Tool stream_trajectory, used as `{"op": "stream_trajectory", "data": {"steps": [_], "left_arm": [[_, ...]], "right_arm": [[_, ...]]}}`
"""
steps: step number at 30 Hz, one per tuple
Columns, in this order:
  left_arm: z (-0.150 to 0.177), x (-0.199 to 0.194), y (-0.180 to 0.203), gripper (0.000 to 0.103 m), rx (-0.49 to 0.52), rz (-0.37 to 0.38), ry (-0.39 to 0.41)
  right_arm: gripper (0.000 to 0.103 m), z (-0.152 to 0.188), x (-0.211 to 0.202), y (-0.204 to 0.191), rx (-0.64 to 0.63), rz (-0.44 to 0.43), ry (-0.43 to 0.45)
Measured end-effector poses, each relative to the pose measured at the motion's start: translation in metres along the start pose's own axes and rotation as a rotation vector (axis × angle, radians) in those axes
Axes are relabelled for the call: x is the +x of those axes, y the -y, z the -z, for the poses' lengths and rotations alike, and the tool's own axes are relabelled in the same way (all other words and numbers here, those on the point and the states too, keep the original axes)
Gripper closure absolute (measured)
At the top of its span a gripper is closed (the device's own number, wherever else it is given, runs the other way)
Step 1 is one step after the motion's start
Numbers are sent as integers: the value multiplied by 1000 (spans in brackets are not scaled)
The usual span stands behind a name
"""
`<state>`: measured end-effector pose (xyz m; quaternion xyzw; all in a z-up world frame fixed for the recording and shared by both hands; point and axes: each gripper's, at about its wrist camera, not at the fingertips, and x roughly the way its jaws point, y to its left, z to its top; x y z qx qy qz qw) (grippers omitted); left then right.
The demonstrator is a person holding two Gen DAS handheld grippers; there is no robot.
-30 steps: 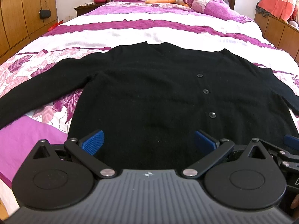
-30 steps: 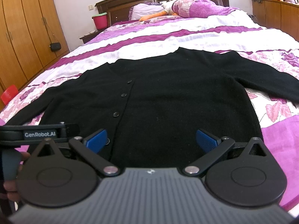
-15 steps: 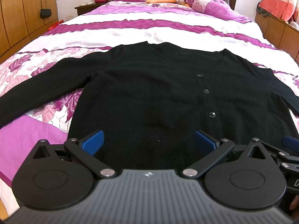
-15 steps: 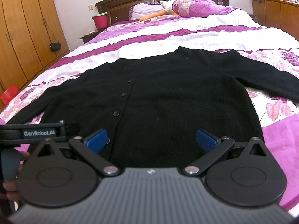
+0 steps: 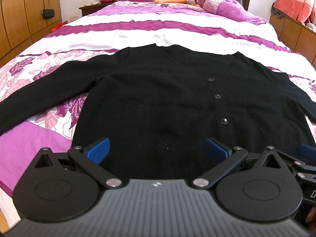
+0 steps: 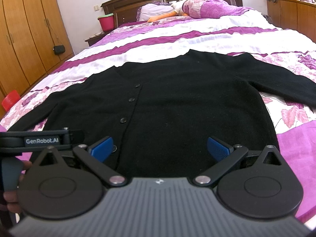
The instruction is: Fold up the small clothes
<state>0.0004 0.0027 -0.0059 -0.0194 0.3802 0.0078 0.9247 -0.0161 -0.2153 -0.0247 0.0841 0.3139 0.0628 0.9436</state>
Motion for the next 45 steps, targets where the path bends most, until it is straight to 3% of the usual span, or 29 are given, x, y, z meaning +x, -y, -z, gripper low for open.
{"op": "stream_trajectory", "data": {"steps": [18,26,31,36,45], "left_arm": [[0,0,7,0,21,9,-15],[-11,0,7,0,19,10,-1],[-21,6,14,0,41,5,15],[-28,21,27,0,70,4,12],[-26,60,46,0,83,-10,-63]], "right_arm": [[0,0,-3,5,15,9,5],[0,-12,-16,26,26,4,31],[0,-23,-20,59,31,67,37],[0,-30,-15,103,1,205,28],[0,-32,-10,188,27,374,22]]}}
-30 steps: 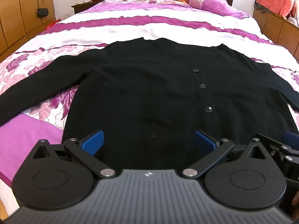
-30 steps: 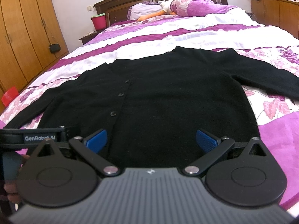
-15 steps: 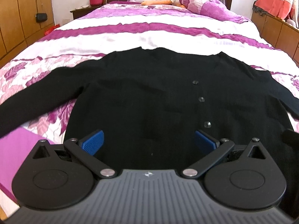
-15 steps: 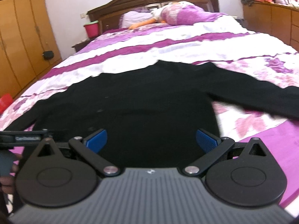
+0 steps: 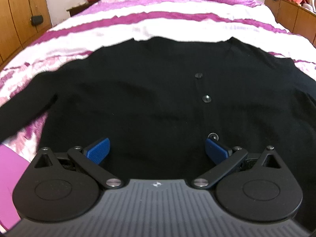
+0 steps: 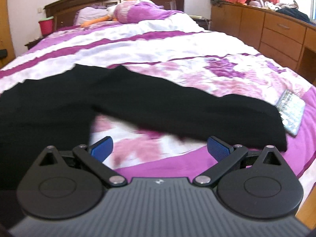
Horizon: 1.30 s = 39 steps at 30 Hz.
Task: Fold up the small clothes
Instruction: 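Reach the right tool to the cardigan sleeve and close on its cuff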
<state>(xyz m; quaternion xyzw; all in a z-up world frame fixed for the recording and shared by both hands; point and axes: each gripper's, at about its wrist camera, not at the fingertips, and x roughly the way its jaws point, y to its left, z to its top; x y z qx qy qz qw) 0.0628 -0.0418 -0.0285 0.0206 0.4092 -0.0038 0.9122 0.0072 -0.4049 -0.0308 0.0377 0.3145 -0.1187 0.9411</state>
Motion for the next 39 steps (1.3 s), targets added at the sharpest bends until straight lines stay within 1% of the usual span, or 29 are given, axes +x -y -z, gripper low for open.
{"op": "stream_trajectory", "data": {"steps": [3,6,9,13,16,18,19,20,21,23,25,28,31,35,39], "left_arm": [[0,9,0,0,-34,12,-15],[3,14,0,0,-41,12,-17],[8,17,2,0,-32,-2,-4],[14,19,7,0,-27,-30,30],[15,18,8,0,-19,-35,35],[14,19,5,0,-24,-24,34],[14,18,4,0,-25,-18,37],[14,17,4,0,-22,-14,41],[15,15,4,0,-15,-11,46],[15,12,3,0,-4,-4,54],[14,8,1,0,2,7,55],[10,0,-3,0,3,21,71],[5,-13,-8,0,2,22,111],[0,-28,-17,0,-8,34,143],[-3,-37,-29,0,-47,59,144]], "right_arm": [[0,0,16,16,-19,33,0],[0,1,30,27,-46,82,-4],[0,6,38,38,-59,144,6],[0,12,46,52,-42,179,38],[1,15,51,55,-45,211,52],[7,15,53,57,-34,216,57],[17,14,53,58,-33,218,60],[32,14,52,57,-36,227,69],[42,14,52,57,-42,235,76],[69,12,50,56,-59,266,88],[81,9,49,57,-58,278,94],[89,2,42,57,-32,273,112],[91,-7,31,54,20,248,164],[91,-25,13,44,90,180,245],[92,-42,-1,26,141,88,302]]}}
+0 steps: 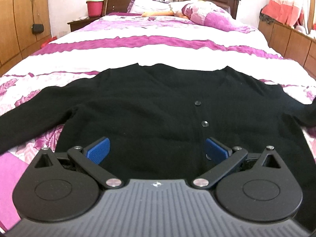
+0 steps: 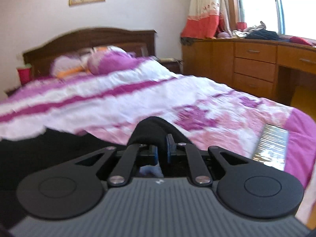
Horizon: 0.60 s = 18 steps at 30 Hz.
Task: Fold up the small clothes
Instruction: 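Lift the sleeve with the right tool, lay it across the body, open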
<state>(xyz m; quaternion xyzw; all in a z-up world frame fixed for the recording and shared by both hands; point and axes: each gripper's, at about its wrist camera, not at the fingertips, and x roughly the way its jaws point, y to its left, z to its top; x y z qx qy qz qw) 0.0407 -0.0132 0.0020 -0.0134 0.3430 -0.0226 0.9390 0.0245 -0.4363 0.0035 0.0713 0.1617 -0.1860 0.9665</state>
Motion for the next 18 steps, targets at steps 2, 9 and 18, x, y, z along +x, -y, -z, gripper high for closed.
{"op": "stream_trajectory", "data": {"steps": [2,9,18], "left_arm": [[-2,-2,-6,0,-17,-5,0],[-7,-8,-31,0,-48,-35,17],[-9,-6,-58,0,-94,-65,27]], "right_arm": [[92,-8,-4,-13,26,-48,12],[92,-30,-18,-69,38,-187,56],[92,-38,-30,-150,-19,-349,96]]}}
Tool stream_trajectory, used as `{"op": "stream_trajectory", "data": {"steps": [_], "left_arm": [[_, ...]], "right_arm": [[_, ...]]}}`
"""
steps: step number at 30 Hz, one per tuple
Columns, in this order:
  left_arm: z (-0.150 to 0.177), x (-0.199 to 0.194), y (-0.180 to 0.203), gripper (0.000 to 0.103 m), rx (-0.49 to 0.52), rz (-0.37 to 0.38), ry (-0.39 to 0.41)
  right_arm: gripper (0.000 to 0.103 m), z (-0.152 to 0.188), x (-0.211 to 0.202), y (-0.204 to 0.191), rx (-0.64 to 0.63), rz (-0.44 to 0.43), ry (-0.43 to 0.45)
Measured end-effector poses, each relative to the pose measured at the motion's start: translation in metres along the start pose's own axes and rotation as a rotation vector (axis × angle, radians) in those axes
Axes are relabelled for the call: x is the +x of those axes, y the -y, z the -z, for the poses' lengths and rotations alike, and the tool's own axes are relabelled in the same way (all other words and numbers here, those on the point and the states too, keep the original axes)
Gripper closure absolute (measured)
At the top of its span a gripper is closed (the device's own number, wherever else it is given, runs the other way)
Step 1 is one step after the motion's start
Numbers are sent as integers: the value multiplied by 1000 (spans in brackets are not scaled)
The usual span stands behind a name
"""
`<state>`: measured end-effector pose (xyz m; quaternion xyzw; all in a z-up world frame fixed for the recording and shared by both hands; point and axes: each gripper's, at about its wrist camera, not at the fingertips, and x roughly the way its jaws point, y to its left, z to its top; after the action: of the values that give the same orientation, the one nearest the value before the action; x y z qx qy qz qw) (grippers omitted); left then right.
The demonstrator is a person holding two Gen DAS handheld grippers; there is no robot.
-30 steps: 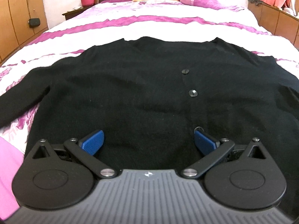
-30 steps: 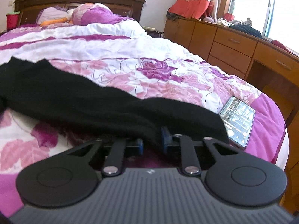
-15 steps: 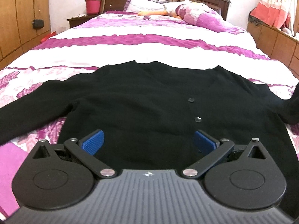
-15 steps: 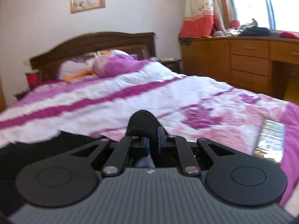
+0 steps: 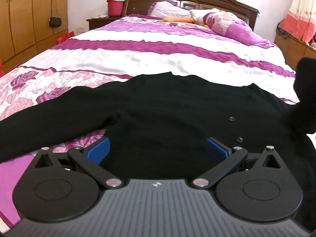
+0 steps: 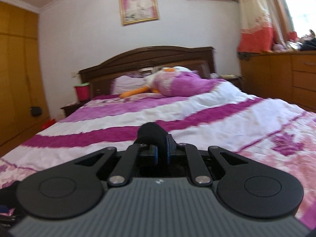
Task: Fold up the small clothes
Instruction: 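Lift the sleeve with the right tool, lay it across the body, open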
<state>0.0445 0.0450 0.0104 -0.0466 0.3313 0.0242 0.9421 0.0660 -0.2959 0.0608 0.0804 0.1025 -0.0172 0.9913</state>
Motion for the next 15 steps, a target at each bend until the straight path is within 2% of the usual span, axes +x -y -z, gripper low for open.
{"op": "stream_trajectory", "data": {"steps": [4,10,15], "left_arm": [[-2,6,-9,0,-11,-1,-1],[-4,16,-16,0,14,-23,1],[-3,27,-20,0,8,-24,-14]], "right_arm": [[92,19,19,-45,-77,-74,-42],[91,69,64,-86,-153,-124,-186],[88,103,76,-112,-210,-196,-285]]}}
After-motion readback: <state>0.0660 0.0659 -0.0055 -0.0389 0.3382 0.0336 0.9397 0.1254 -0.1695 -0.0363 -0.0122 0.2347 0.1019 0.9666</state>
